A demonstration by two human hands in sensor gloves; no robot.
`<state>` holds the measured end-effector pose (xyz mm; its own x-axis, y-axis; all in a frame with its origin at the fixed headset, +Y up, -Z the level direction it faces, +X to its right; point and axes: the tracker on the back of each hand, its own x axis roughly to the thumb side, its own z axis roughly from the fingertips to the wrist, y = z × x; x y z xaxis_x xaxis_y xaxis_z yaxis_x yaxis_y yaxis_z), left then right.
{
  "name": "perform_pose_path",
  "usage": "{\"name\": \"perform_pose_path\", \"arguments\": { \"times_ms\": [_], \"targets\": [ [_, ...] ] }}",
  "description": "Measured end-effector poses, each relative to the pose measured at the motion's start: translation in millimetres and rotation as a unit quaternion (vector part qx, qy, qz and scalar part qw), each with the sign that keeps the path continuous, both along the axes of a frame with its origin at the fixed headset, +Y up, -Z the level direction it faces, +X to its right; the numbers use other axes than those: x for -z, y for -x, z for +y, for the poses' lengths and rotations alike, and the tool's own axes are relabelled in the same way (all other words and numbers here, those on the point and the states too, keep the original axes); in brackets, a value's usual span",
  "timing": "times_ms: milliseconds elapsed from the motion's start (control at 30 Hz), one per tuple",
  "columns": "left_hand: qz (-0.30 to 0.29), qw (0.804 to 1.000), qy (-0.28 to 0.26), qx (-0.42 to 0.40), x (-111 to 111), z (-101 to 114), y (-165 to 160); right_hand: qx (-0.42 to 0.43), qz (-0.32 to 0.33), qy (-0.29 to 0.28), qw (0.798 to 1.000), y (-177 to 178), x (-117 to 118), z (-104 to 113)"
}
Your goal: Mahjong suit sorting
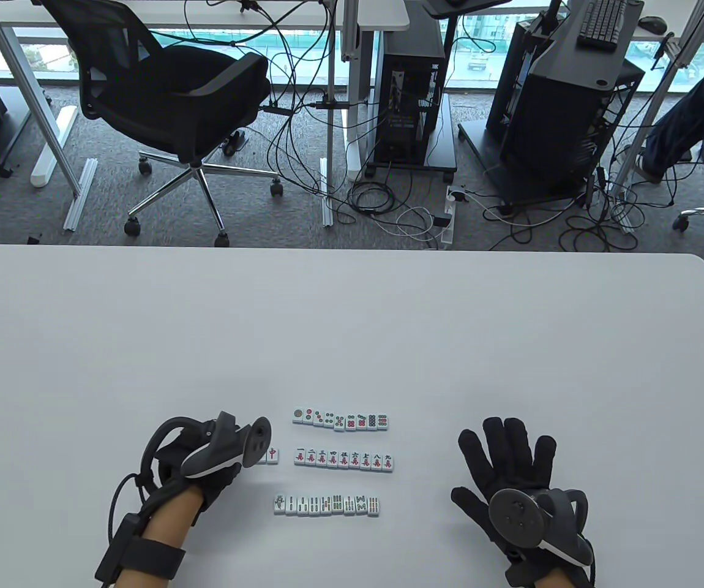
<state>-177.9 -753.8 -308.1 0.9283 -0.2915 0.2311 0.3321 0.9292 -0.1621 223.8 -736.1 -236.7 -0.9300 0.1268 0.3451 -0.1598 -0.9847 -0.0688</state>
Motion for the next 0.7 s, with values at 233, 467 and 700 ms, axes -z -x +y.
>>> {"name": "perform_pose_path", "arguments": {
  "times_ms": [233, 467, 700],
  "targets": [
    [-0.01, 0.998, 0.02, 0.051, 6.5, -8.6, -19.2, 0.002, 0.001, 0.0, 1.0, -0.2, 0.2, -0.1],
    [-0.01, 0.997, 0.018, 0.072, 4.5, -12.4, -22.8, 0.004, 0.003, 0.001, 1.0, -0.2, 0.1, -0.7],
    [-0.005, 0.997, 0.0, 0.071, -4.3, -8.4, -15.0, 0.006, 0.002, -0.001, 1.0, -0.6, -0.2, 0.0]
  ]
}}
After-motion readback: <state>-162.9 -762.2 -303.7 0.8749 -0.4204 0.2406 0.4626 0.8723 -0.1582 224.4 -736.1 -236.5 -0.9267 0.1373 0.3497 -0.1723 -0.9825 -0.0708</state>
